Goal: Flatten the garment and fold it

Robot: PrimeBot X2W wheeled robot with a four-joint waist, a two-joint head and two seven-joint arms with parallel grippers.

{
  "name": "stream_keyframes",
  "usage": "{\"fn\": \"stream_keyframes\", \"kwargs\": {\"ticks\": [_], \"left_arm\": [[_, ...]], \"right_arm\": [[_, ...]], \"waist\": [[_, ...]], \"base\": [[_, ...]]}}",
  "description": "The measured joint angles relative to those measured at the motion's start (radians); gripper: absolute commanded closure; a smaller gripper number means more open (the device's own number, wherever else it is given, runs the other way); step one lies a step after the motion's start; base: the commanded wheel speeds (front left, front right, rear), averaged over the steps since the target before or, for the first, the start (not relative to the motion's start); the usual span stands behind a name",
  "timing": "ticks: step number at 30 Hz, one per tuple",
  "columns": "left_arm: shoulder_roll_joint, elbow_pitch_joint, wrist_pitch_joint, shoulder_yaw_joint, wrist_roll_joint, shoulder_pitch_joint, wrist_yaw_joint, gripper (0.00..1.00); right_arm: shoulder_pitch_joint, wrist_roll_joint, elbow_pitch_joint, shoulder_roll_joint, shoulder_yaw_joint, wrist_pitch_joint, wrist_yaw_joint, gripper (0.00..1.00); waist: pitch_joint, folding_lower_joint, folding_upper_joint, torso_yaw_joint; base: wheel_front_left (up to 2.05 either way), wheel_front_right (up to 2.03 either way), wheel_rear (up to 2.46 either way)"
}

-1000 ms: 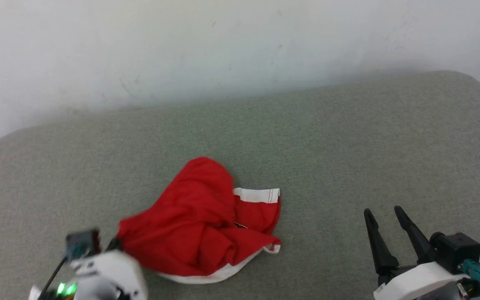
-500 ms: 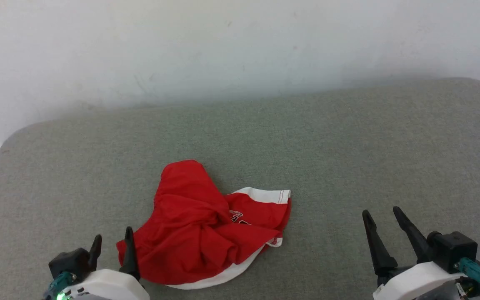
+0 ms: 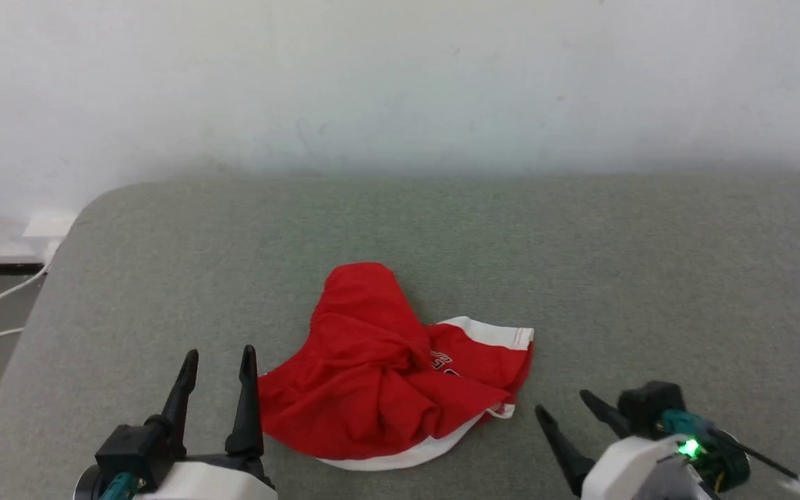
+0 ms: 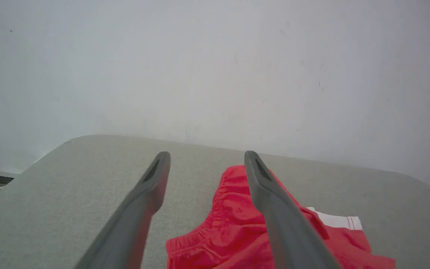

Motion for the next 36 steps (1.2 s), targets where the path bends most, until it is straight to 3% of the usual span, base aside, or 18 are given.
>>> {"fn": "stream_keyframes", "kwargs": {"ticks": [7,12,19,20,21,22,28,36], "left_arm": [[-0.069,-0.001,0.0,0.052,0.086,0.009,-0.071,0.0],[-0.111,0.017,0.0,0.075,0.121,0.009,-0.108,0.0],[-0.149,0.04,0.0,0.102,0.15,0.0,-0.147,0.0],[-0.157,0.046,0.0,0.105,0.156,-0.006,-0.154,0.0],[-0.16,0.05,0.0,0.107,0.16,-0.007,-0.16,0.0],[-0.164,0.052,0.0,0.108,0.163,-0.007,-0.162,0.0],[-0.18,0.056,0.0,0.136,0.179,-0.01,-0.17,0.0],[-0.189,0.058,0.0,0.159,0.189,-0.01,-0.179,0.0]], "right_arm": [[-0.18,0.092,0.115,-0.117,0.211,0.137,0.0,0.0],[-0.313,0.142,0.144,-0.189,0.417,0.186,0.0,0.0],[-0.449,0.257,0.199,-0.21,0.608,0.191,0.0,0.0],[-0.479,0.276,0.243,-0.208,0.631,0.196,0.0,0.16],[-0.492,0.285,0.263,-0.205,0.636,0.192,0.0,0.78],[-0.502,0.297,0.278,-0.201,0.639,0.18,0.0,1.0],[-0.533,0.367,0.288,-0.204,0.616,0.109,0.0,1.0],[-0.527,0.401,0.276,-0.301,0.382,0.102,0.0,1.0]], "waist": [[0.003,0.0,0.0,0.065],[0.017,0.0,0.0,0.097],[0.042,0.0001,0.0,0.124],[0.048,0.0002,0.0,0.132],[0.051,0.0001,0.0,0.136],[0.053,0.0001,0.0,0.14],[0.06,0.0001,0.0,0.141],[0.054,0.0001,0.0,0.087]], "base": [[0.0,0.0,0.0],[0.0,0.0,0.0],[0.0,0.0,0.0],[0.0,0.0,0.0],[0.0,0.0,0.0],[0.0,0.0,0.0],[0.0,0.0,0.0],[0.0,0.0,0.0]]}}
